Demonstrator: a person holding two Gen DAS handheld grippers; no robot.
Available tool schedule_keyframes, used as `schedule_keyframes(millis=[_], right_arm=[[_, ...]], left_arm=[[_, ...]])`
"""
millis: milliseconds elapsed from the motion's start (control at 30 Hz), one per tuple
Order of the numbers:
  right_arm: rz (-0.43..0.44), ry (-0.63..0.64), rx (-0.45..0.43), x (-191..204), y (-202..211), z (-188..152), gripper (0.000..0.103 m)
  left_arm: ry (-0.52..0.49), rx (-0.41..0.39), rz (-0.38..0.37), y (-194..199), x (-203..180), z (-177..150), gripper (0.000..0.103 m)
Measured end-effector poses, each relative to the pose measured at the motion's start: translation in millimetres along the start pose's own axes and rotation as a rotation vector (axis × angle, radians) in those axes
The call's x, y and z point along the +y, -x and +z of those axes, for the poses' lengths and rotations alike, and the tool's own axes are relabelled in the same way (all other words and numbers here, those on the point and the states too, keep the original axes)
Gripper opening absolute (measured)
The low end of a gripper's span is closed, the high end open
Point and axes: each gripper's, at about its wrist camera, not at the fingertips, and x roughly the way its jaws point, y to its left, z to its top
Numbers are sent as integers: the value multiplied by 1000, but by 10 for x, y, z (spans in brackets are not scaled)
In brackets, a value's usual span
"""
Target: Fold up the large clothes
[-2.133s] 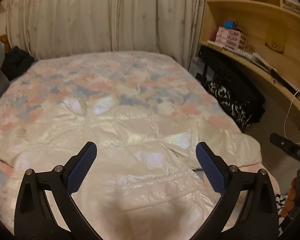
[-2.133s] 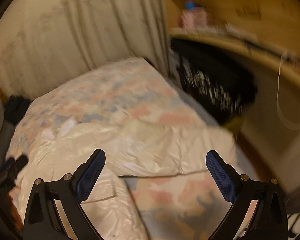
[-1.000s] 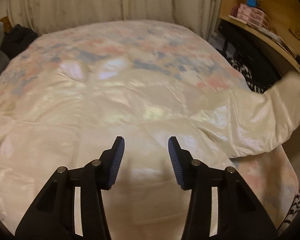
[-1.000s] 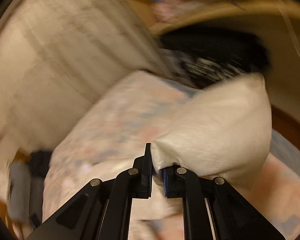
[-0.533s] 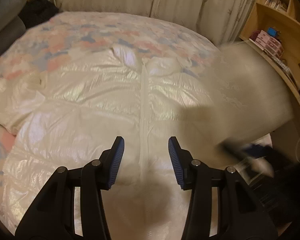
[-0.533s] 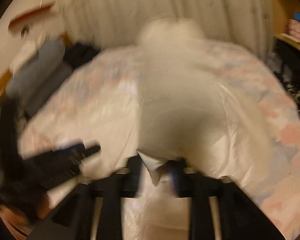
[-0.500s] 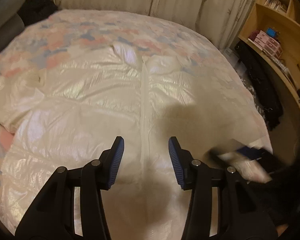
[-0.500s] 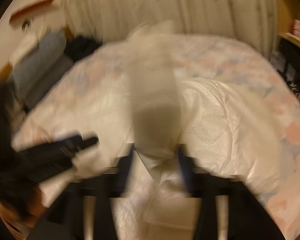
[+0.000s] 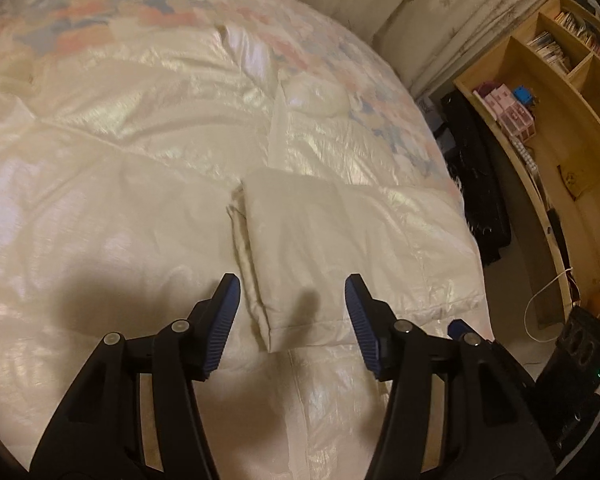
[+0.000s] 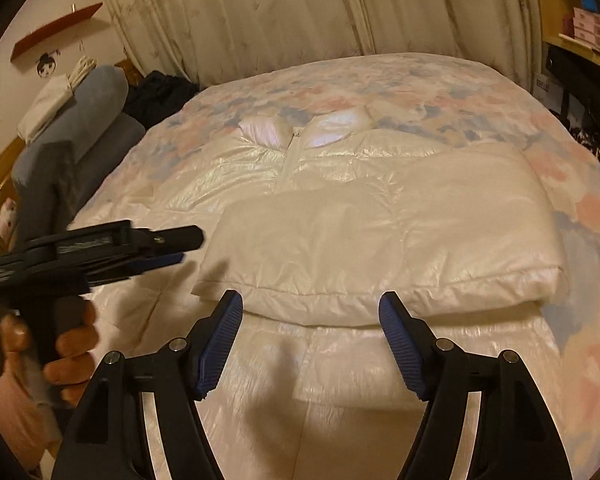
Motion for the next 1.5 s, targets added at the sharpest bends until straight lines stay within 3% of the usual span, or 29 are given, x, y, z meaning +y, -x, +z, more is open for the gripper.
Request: schedule_keyframes(millis=[100, 167, 200, 233, 333, 500, 600, 700, 767, 833, 900, 967, 1100, 1133, 1367, 1400, 1500], right_arm=[[0, -14, 3, -17, -16, -40, 72], [7, -25, 12, -59, -84, -74, 72], [10, -33, 19, -80, -89, -90, 71], [12, -39, 22, -102, -92, -106, 71], [16, -51, 20, -156, -90, -123, 71], [2, -63, -21, -259, 109, -106, 71], [-17, -65, -43, -333, 271, -93, 71], [-50, -70, -39, -411, 397, -88, 72], [-82, -80, -20, -511, 433, -83, 73], [-128, -92, 7, -626, 426, -74, 81], [-154, -113, 27, -743, 392, -63, 84], [-154, -154, 51, -878, 357, -28, 84], [-137, -229, 52, -1187, 327, 215, 87], [-134, -243, 45, -1257, 302, 288, 88], [-101, -399, 51, -1977, -151, 852, 89], [-104, -426, 62, -2115, -276, 909, 89], [-95, -535, 86, -2521, -634, 987, 89]], left_arm=[[-10, 49, 15, -236, -39, -2, 51], [-35, 70, 52, -378, -111, -12, 33], [-74, 78, 104, -442, -186, -10, 16], [-117, 75, 145, -478, -273, -1, 7], [-258, -13, 211, -355, -642, 59, 3], [-431, -256, 220, 240, -1223, 271, 3], [-438, -312, 258, 448, -1173, 417, 3], [-406, -273, 365, 383, -800, 480, 3], [-371, -188, 425, 190, -442, 460, 3], [-320, -84, 450, -44, -75, 387, 7], [-277, -46, 423, -123, 125, 313, 14], [-254, -65, 390, -72, 151, 311, 19], [-211, -71, 319, 2, 142, 463, 53], [-205, -81, 322, 22, 131, 517, 56], [-183, -34, 373, -183, 219, 794, 58], [-174, -11, 374, -267, 248, 823, 56], [-127, 26, 329, -413, 354, 888, 37]])
